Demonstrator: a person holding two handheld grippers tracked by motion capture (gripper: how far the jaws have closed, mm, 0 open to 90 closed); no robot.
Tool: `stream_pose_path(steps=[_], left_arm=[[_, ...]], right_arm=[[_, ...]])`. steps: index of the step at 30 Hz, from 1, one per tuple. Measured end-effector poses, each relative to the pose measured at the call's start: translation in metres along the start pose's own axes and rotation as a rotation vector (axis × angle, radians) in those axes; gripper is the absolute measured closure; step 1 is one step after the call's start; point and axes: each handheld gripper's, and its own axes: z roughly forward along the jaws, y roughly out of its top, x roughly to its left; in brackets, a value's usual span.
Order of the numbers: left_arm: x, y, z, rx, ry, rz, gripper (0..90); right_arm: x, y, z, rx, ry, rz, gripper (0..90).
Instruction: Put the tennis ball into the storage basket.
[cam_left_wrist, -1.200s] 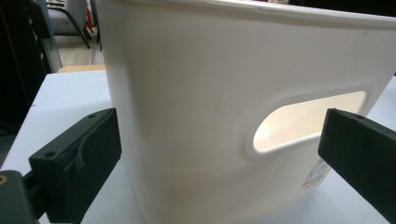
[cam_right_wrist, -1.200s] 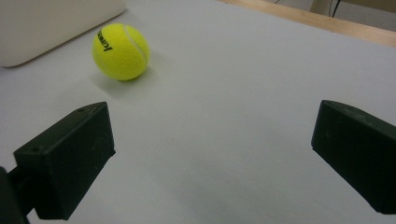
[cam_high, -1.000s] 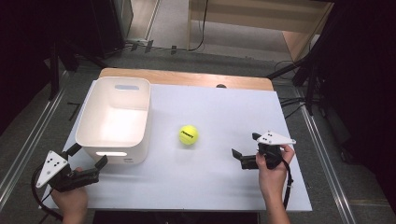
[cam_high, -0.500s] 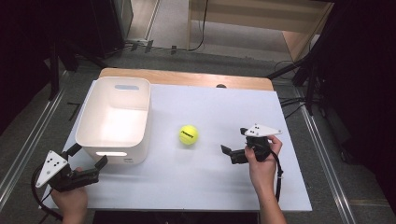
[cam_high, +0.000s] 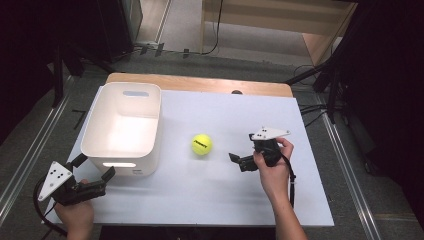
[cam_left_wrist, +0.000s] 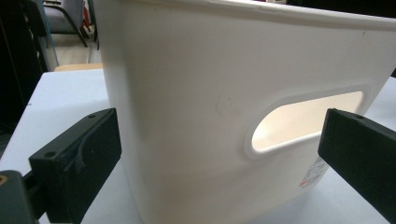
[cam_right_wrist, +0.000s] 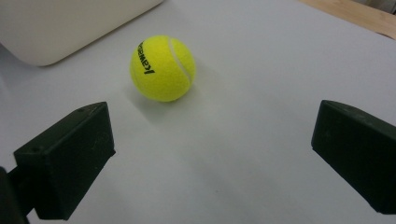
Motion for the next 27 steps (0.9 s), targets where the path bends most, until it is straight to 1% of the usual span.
stream_pose_path(steps=[2, 3, 7, 8, 12, 14, 24, 27], left_arm=[[0.000, 0.000, 0.000, 0.000, 0.000, -0.001, 0.0], [0.000, 0.000, 0.000, 0.000, 0.000, -0.001, 0.0], [0.000, 0.000, 0.000, 0.000, 0.000, 0.001, 0.0], [0.000, 0.000, 0.000, 0.000, 0.000, 0.001, 0.0], [0.000, 0.000, 0.000, -0.001, -0.002, -0.002, 0.0], [0.000, 0.000, 0.000, -0.002, -0.002, -0.002, 0.0], [0.000, 0.000, 0.000, -0.002, -0.003, -0.003, 0.0], [0.000, 0.000, 0.000, -0.002, -0.003, 0.000, 0.0]], right_arm=[[0.000, 0.001, 0.001, 0.005, 0.002, 0.003, 0.0], [0.001, 0.002, 0.005, 0.011, 0.011, -0.001, 0.0], [0.003, 0.006, 0.009, 0.020, 0.024, -0.006, 0.0], [0.005, 0.008, 0.012, 0.027, 0.034, -0.014, 0.0], [0.008, 0.012, 0.016, 0.042, 0.041, -0.026, 0.0], [0.009, 0.015, 0.018, 0.050, 0.052, -0.033, 0.0], [0.014, 0.026, 0.030, 0.075, 0.067, -0.059, 0.0], [0.015, 0.028, 0.033, 0.087, 0.070, -0.058, 0.0]])
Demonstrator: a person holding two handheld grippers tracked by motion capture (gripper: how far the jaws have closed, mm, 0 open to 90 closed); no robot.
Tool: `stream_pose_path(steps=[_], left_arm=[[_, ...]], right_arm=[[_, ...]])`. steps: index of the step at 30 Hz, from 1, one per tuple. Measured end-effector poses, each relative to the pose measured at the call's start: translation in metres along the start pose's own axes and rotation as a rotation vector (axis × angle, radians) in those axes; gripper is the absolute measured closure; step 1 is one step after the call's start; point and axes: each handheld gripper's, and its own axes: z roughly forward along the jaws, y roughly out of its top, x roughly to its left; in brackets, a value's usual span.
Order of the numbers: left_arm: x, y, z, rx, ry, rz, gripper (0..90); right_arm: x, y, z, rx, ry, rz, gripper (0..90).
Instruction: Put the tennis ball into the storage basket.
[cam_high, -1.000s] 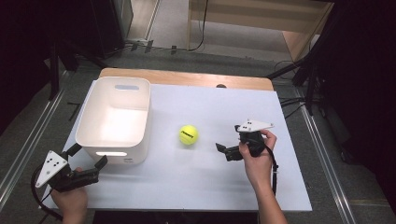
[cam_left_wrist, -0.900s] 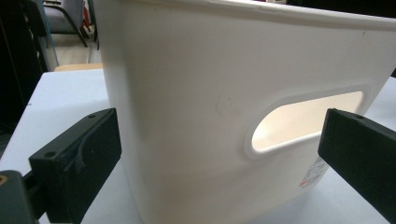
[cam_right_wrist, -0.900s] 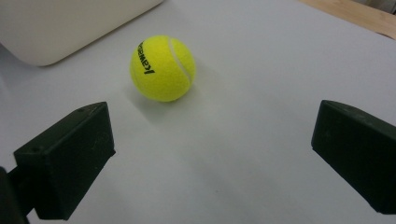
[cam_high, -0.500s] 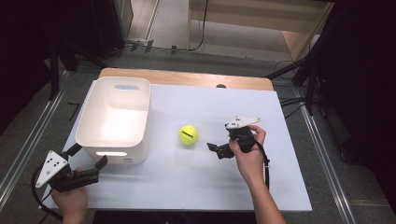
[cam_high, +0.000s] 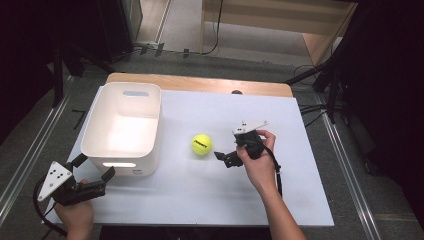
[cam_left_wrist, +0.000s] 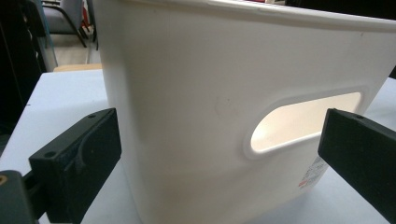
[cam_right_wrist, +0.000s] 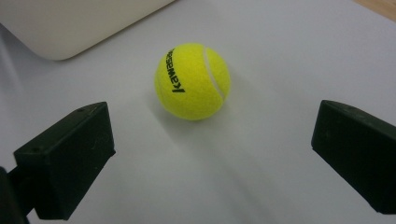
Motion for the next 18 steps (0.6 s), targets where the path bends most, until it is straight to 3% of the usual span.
stream_pose_path(steps=[18], left_arm=[[0.001, 0.000, 0.000, -0.003, -0.004, -0.005, 0.0]], right_arm=[[0.008, 0.019, 0.026, 0.079, 0.023, -0.040, 0.0]])
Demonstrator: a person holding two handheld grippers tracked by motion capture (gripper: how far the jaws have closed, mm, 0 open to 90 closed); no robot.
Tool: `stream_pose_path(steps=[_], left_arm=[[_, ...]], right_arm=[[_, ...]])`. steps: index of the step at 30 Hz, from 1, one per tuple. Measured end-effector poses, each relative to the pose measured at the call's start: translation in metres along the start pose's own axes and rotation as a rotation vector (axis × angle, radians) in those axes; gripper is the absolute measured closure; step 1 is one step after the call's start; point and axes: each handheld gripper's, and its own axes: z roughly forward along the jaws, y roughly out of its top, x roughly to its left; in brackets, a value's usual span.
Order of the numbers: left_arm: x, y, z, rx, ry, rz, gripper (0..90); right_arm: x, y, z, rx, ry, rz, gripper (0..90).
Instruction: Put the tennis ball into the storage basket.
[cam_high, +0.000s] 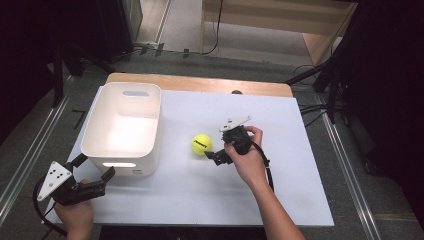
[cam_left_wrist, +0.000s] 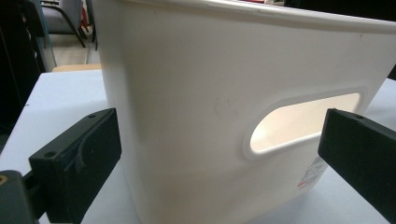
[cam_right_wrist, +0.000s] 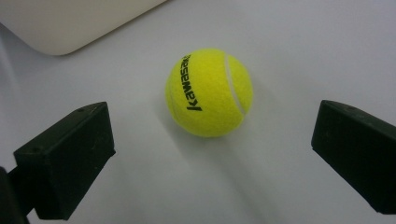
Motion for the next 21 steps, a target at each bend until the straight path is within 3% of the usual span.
stream_pose_path(steps=[21], left_arm=[[0.000, 0.000, 0.000, -0.003, -0.015, -0.004, 0.0]], right_arm=[[0.004, 0.008, 0.034, 0.093, 0.028, 0.005, 0.0]])
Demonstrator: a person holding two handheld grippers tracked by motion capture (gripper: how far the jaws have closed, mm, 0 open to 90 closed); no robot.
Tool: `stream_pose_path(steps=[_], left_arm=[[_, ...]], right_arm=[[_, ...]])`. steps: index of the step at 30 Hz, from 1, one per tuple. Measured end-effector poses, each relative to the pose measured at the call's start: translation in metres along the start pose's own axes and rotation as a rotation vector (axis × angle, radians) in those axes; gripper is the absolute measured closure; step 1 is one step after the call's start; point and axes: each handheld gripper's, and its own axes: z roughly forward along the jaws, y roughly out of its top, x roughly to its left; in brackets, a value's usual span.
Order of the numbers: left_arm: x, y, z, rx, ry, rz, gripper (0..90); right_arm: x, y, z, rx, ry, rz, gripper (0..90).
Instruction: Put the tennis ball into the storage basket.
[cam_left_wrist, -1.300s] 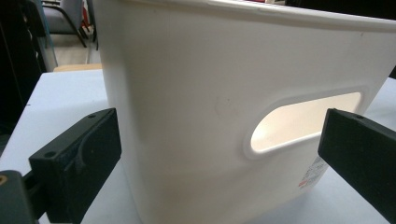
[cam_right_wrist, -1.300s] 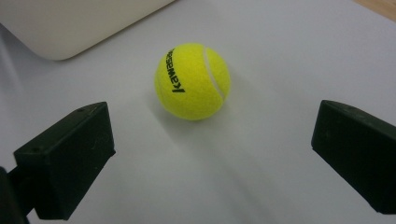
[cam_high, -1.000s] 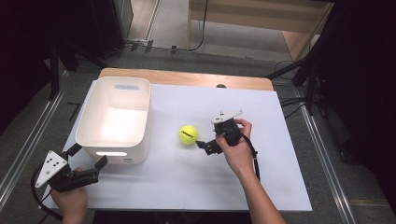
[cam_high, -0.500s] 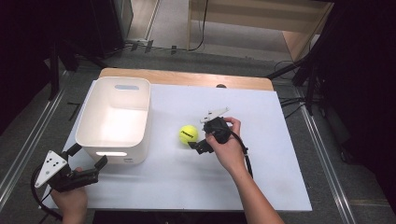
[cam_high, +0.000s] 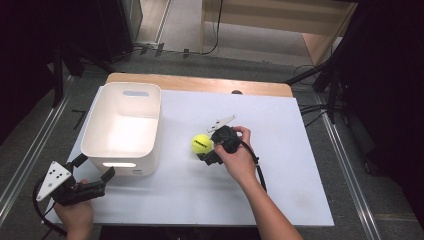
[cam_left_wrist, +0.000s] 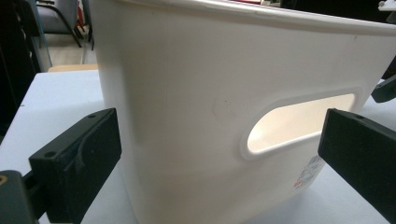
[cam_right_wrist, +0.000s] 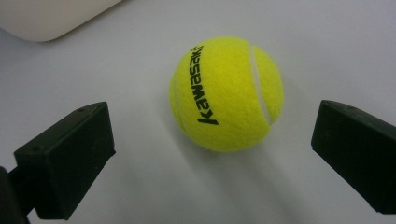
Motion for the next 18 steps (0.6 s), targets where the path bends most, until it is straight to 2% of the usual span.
stream_pose_path(steps=[6, 11, 12, 13, 14, 18], left_arm=[[0.000, 0.000, 0.000, 0.000, 0.000, -0.002, 0.0], [0.000, 0.000, 0.000, 0.001, -0.001, -0.002, 0.0], [0.000, 0.000, 0.000, 0.000, -0.002, -0.003, 0.0], [0.000, 0.000, 0.000, 0.000, -0.001, -0.006, 0.0], [0.000, 0.000, -0.001, 0.000, -0.001, -0.005, 0.0], [0.000, 0.000, -0.001, 0.000, -0.001, -0.007, 0.0]], right_arm=[[0.002, 0.006, 0.010, 0.037, -0.012, -0.016, 0.0], [0.002, 0.011, 0.015, 0.046, -0.023, -0.017, 0.0], [0.001, 0.013, 0.019, 0.052, -0.030, -0.008, 5.5], [0.001, 0.013, 0.019, 0.052, -0.030, -0.008, 5.5], [0.002, 0.013, 0.019, 0.051, -0.046, -0.001, 9.8], [0.001, 0.017, 0.025, 0.061, -0.044, 0.005, 11.5]])
